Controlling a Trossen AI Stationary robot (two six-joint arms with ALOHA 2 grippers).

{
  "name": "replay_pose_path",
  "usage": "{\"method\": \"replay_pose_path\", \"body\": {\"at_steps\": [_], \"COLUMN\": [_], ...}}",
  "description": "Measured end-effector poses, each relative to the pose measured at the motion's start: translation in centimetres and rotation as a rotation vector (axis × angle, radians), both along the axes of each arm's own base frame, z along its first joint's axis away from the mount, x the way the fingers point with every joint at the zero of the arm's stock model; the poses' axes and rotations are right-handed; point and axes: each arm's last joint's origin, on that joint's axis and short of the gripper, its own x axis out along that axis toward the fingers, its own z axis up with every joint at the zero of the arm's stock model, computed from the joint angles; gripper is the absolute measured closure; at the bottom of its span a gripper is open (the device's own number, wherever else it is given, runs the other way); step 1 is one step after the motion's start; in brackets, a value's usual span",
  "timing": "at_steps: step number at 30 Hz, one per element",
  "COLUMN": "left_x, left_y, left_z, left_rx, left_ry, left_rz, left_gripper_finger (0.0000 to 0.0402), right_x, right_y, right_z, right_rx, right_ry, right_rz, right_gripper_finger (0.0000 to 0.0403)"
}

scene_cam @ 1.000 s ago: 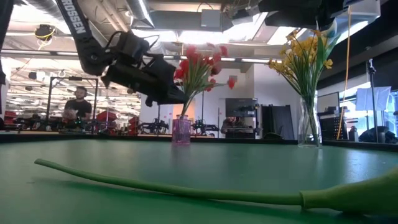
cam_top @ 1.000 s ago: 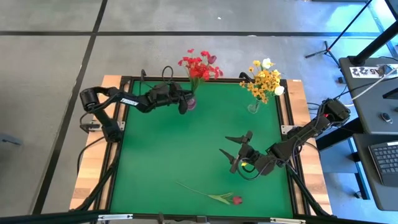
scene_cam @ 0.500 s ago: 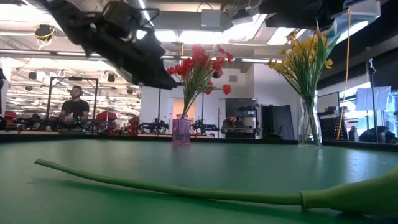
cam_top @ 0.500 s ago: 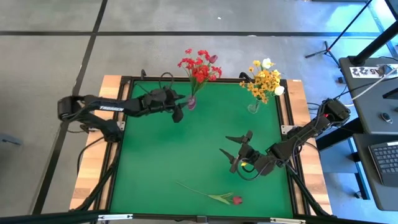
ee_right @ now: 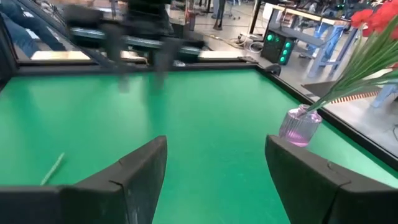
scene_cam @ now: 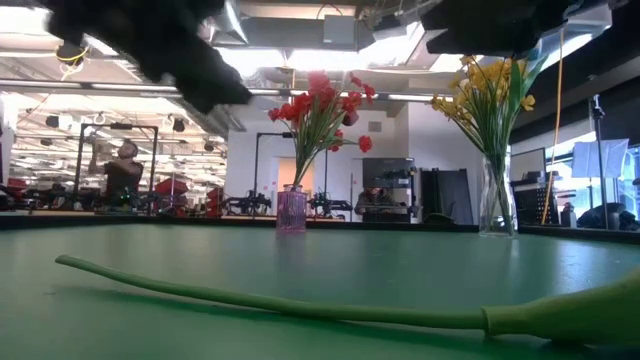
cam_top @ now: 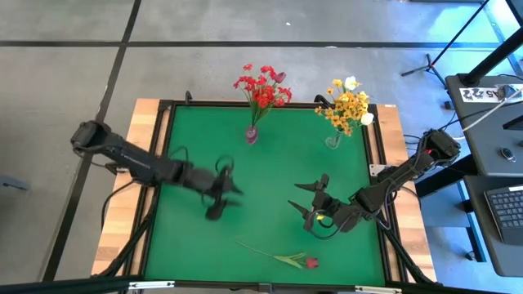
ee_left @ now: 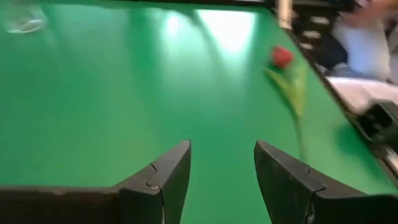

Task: Sort flowers into vase by color
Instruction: Put the red flower into the pink transparent vase

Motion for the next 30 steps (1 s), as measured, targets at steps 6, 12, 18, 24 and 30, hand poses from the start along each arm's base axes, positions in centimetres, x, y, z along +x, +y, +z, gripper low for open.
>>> {"method": "replay_pose_path", "body": {"at_steps": [6, 12, 18, 24, 30], "left_x": [-0.1, 2.6, 6.7, 9.3, 9.9], "left_y": [-6.4, -10.0, -12.0, -13.2, -13.8], "left_z": [-1.7, -3.0, -4.3, -6.2, -8.0], "left_rx": [0.016, 0.059, 0.098, 0.154, 0.140], "left_ry": [-0.083, -0.087, -0.053, 0.062, 0.146], "left_rz": [-0.108, -0.180, -0.187, -0.189, -0.209], "left_gripper_finger": [0.0230, 0.0230, 0.0230, 0.0230, 0.0230], "right_x": [0.0, 0.0, 0.0, -0.1, -0.1], "right_y": [0.0, 0.0, 0.0, -0.1, -0.1], "right_z": [0.0, 0.0, -0.1, -0.3, -0.3], "right_rx": [0.000, -0.001, -0.008, -0.023, -0.021], "right_ry": [0.004, 0.004, 0.011, 0.030, 0.029], "right_rz": [0.000, -0.001, 0.000, 0.000, 0.000], "right_gripper_finger": [0.0133, 0.0133, 0.0133, 0.0133, 0.0133]}}
